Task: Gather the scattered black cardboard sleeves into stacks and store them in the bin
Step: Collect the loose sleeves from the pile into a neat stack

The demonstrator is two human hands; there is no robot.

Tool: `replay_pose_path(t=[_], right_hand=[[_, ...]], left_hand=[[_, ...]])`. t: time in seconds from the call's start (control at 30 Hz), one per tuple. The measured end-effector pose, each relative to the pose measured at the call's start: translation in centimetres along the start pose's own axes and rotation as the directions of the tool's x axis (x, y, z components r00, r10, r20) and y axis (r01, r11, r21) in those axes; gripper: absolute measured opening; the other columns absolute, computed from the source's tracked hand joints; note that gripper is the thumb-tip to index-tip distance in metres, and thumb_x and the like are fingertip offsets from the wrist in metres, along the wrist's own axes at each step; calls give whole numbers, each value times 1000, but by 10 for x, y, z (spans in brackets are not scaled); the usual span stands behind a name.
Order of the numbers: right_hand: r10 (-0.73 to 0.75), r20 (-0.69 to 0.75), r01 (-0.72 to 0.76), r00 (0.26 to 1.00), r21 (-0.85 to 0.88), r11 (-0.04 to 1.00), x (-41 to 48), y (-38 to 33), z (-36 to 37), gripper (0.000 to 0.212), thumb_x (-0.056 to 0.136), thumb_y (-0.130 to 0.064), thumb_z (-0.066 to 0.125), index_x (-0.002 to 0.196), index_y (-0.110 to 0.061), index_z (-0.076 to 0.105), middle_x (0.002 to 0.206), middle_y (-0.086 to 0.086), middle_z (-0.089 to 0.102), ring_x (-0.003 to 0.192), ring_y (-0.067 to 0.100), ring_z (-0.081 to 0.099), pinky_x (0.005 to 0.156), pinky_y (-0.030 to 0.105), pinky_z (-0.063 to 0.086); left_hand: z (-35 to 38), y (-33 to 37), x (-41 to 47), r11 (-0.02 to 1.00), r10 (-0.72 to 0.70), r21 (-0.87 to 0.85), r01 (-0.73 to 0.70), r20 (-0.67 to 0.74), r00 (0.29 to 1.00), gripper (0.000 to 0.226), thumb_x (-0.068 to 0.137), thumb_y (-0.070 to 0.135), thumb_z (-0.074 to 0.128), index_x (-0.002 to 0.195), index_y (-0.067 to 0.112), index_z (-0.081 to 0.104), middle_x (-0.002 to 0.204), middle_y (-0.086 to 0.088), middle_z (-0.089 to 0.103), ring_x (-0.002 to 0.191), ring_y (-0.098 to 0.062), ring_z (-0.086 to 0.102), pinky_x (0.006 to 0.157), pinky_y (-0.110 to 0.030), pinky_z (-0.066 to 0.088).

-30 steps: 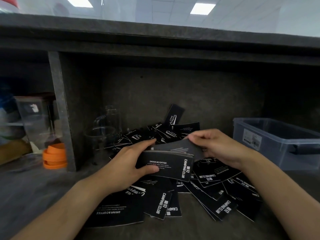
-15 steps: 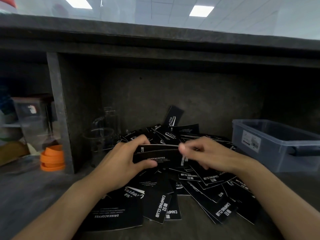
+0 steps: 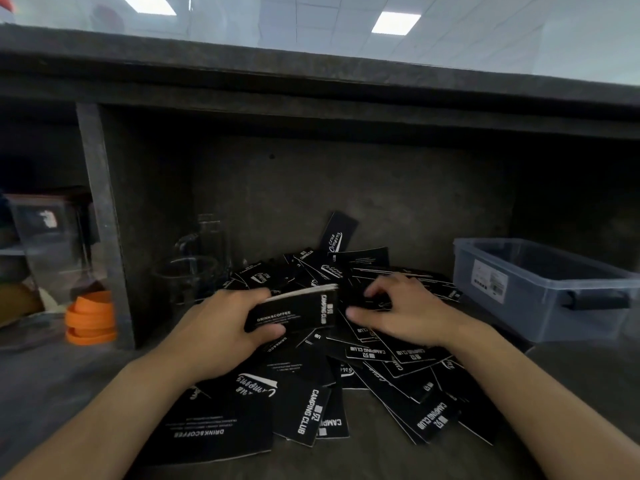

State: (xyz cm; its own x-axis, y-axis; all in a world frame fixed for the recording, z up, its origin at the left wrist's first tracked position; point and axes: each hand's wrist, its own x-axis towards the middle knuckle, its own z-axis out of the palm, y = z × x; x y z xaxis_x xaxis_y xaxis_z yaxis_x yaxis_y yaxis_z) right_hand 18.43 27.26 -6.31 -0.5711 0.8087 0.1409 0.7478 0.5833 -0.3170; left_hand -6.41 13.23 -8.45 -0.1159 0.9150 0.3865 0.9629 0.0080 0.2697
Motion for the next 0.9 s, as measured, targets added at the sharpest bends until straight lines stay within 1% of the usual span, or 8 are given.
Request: replay_pose_path(t=[0.1, 0.3, 0.43, 0.53, 0.6, 0.73, 0.8, 0.9], right_hand=[[107, 14, -105, 994, -111, 988, 0, 3, 3, 97, 74, -84, 61, 150, -27, 42, 150, 2, 45, 138, 25, 46, 112, 41, 43], [-84, -161, 30, 983, -311, 950, -1, 6, -11, 30, 97, -33, 59, 119, -14, 66, 107, 10, 69, 99, 31, 68, 79, 38, 54], [-118, -375, -61, 919, -431, 900, -1, 10, -20, 19, 101, -27, 49, 110, -14, 60, 95, 13, 69, 91, 38, 67, 65, 36, 43], [-27, -644, -3, 764, -46, 999, -1, 18, -30, 18, 102, -29, 52, 102, -12, 56, 77, 9, 67, 70, 35, 65, 62, 40, 50], [125, -715, 148, 687, 307, 940, -1, 21, -35, 18, 103, -25, 52, 98, -8, 55, 75, 10, 67, 61, 27, 61, 56, 38, 49], [233, -741, 300, 630, 510, 806, -2, 22, -38, 18, 105, -23, 50, 92, -11, 53, 80, 12, 66, 65, 26, 61, 60, 42, 51], [206, -739, 354, 641, 523, 775, 0, 23, -35, 21, 105, -23, 52, 85, -16, 49, 72, 5, 62, 57, 9, 56, 53, 32, 49], [42, -584, 259, 810, 421, 869, 8, 25, -20, 23, 102, -27, 59, 83, -20, 48, 75, -3, 66, 55, -2, 58, 50, 16, 44]], left_hand=[[-1, -4, 0, 998, -47, -42, 47, 12, 999, 24, 88, 58, 67, 104, 41, 62, 93, 25, 70, 85, 5, 66, 81, -34, 58], [-2, -3, -1, 996, -58, -63, 59, 24, 998, 23, 87, 59, 67, 104, 43, 63, 93, 27, 71, 84, 7, 66, 81, -33, 58], [-3, -2, -2, 997, -60, -54, 62, 26, 998, 25, 87, 60, 66, 106, 44, 62, 96, 28, 70, 87, 7, 66, 83, -34, 58], [-4, -2, -2, 993, -66, -99, 64, -15, 998, 24, 87, 59, 68, 106, 46, 62, 96, 29, 70, 90, 7, 65, 85, -35, 57], [-4, -3, -1, 986, -61, -155, 56, -31, 998, 24, 87, 57, 69, 107, 46, 63, 98, 29, 70, 92, 7, 66, 85, -35, 57], [-2, -5, 0, 982, -32, -186, 32, 4, 999, 23, 86, 57, 70, 105, 44, 64, 97, 27, 72, 91, 6, 68, 85, -37, 58], [-1, -5, 0, 981, -28, -190, 29, 10, 1000, 22, 86, 56, 70, 103, 43, 64, 96, 26, 72, 90, 5, 68, 84, -37, 58], [-1, -5, 0, 980, -18, -200, 20, 11, 1000, 20, 87, 54, 71, 101, 42, 65, 95, 27, 72, 87, 6, 68, 82, -36, 58]])
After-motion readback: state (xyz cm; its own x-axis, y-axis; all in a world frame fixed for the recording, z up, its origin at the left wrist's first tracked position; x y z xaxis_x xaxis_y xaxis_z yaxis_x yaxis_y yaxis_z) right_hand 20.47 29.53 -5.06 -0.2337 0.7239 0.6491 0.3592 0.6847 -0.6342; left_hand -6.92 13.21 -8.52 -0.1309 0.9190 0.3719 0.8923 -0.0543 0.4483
